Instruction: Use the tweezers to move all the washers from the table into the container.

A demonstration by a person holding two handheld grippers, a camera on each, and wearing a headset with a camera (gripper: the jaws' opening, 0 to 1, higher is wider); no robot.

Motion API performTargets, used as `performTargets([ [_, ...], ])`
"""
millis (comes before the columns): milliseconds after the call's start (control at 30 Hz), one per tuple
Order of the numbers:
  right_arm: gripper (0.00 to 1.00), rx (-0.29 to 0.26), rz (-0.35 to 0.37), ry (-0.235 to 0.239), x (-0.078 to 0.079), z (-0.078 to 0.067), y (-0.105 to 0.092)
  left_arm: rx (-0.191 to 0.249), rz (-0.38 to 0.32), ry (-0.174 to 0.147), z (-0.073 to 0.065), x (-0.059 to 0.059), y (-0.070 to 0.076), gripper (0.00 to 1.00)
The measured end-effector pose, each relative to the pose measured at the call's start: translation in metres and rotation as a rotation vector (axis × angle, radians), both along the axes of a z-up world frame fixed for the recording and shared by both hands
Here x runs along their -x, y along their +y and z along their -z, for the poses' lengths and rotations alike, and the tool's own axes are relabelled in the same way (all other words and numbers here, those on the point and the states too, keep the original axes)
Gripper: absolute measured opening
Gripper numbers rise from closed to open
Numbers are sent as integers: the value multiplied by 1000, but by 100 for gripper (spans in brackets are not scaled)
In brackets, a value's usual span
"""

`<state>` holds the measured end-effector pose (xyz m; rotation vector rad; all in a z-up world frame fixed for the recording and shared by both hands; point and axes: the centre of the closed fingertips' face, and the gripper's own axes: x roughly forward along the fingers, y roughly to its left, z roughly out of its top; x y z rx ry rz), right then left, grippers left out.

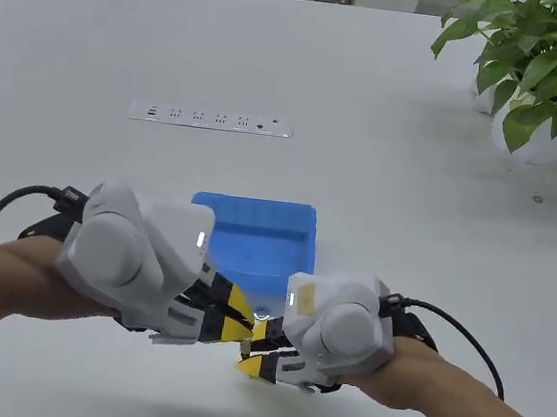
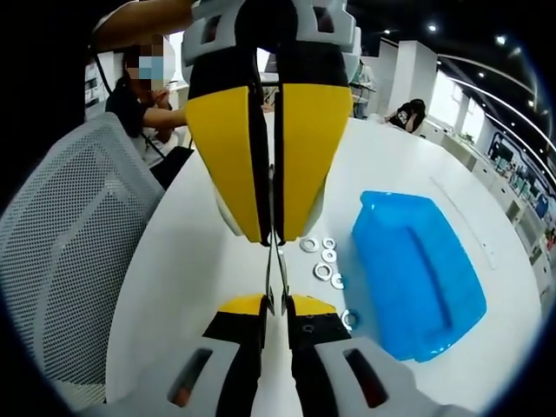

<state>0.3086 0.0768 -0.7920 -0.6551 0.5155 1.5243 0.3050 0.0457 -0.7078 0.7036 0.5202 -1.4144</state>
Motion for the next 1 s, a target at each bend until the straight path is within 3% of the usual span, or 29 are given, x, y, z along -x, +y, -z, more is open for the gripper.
performTargets([
  [433, 11, -17, 46, -35, -20, -5, -3, 3, 4, -29, -4, -17, 0, 6],
  [1000, 12, -18, 76, -50, -41, -2, -6, -8, 9, -35, 0, -36, -3, 6],
])
